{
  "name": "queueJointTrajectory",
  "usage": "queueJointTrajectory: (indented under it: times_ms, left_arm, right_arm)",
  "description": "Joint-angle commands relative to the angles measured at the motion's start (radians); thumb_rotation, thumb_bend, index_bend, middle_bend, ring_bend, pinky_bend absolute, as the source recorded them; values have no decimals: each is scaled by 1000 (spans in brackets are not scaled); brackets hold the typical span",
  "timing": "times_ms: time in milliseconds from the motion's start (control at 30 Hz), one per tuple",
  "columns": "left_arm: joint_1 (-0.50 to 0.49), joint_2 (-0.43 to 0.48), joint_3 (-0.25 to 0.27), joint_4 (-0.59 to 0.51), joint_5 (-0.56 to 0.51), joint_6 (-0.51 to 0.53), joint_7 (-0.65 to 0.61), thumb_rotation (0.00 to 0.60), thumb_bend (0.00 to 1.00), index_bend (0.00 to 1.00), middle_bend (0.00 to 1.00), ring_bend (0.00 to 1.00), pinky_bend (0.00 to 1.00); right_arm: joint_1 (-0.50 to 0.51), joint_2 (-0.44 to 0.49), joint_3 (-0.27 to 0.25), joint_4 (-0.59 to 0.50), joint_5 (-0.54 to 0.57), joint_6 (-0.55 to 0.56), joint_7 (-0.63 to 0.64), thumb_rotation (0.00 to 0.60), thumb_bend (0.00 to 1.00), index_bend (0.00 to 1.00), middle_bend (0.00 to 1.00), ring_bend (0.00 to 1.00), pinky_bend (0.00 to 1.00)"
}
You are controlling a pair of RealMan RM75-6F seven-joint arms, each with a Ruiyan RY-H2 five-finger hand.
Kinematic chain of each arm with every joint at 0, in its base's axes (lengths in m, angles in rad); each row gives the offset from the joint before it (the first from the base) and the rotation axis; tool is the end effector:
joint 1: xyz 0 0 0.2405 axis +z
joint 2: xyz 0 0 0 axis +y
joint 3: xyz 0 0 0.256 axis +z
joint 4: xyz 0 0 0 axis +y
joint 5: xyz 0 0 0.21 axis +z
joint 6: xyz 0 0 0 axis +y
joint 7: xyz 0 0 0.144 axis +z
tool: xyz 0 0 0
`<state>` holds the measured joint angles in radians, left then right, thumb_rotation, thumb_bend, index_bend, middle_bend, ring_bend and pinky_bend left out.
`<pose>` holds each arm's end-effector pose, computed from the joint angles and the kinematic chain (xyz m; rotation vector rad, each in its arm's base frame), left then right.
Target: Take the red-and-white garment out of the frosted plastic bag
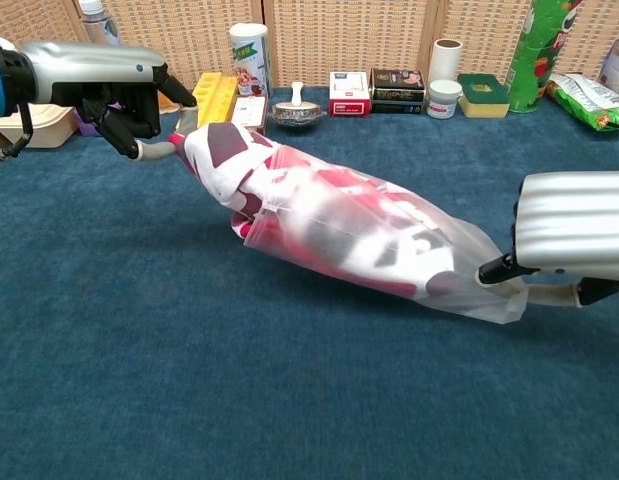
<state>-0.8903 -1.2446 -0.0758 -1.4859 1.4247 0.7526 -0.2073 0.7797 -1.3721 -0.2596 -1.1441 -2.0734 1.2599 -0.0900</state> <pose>-0.1445 0.3705 0.0472 -2.1421 -0.9847 -0.9195 -0.2143 -0.2818 0.0247 2.5562 0.1149 0.8583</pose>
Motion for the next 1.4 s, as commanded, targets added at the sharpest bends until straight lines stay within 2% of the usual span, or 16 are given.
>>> queueJointTrajectory:
  times_ms: [33, 633, 1400]
  left_arm:
    - [6, 10, 1, -3, 5, 8, -6, 600, 434, 829, 1000, 961, 874]
    - [56, 88, 5, -2, 19, 70, -34, 600, 433, 830, 1000, 961, 874]
    - [131, 183, 3, 45, -23, 110, -54, 600, 433, 829, 1000, 961, 874]
  right_arm:
    - [-6, 5, 1, 3, 6, 0, -2, 600, 569, 833, 994, 1000, 1000]
    - [-62, 50, 8, 25, 50, 19, -5, 600, 574, 836, 996, 1000, 1000]
    - [-155, 129, 39, 50, 115, 90, -9, 600, 577, 838, 996, 1000, 1000]
